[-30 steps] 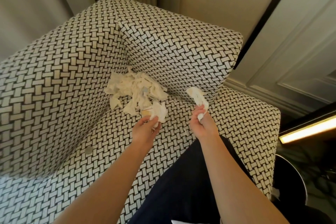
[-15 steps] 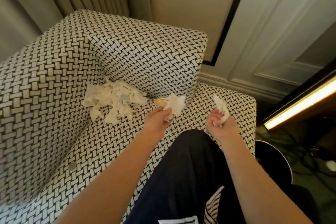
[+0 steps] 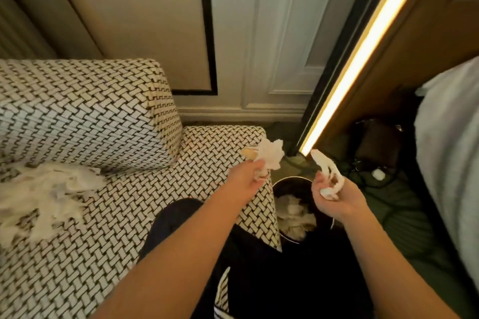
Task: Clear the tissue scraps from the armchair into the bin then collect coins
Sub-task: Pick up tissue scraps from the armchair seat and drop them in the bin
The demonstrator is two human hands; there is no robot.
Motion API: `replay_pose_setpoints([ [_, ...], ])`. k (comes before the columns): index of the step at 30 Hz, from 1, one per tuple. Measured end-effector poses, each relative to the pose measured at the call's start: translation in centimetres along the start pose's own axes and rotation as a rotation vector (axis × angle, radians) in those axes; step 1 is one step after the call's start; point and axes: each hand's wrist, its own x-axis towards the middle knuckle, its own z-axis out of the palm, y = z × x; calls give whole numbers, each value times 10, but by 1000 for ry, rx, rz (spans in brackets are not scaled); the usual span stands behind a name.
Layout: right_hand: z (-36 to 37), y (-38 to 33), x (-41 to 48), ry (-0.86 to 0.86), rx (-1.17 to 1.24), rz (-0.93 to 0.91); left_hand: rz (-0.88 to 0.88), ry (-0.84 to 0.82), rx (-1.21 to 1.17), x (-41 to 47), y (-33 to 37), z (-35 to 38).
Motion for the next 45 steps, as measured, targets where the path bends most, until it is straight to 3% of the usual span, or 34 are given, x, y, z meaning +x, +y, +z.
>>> replay_pose_setpoints([
  [5,-18,-32,-9,15,-61,-51,-107,62,92,27,-40,32],
  [12,-40,-45,-4,91,-105,-71,-195,-34,257,38,-71,51],
  [17,-43,-37,7,131,-165,-66,-197,-32,217,35,-74,47],
  [24,-50,-24,15,78,-284,-67,-100,-6,200,28,-62,42],
  [36,-36,-22,-4,-33,-371,-169,-40,-129,239,10,-51,39],
  [45,24,35,-20,-163,-584,-220,141,-159,167,-26,-2,-3],
])
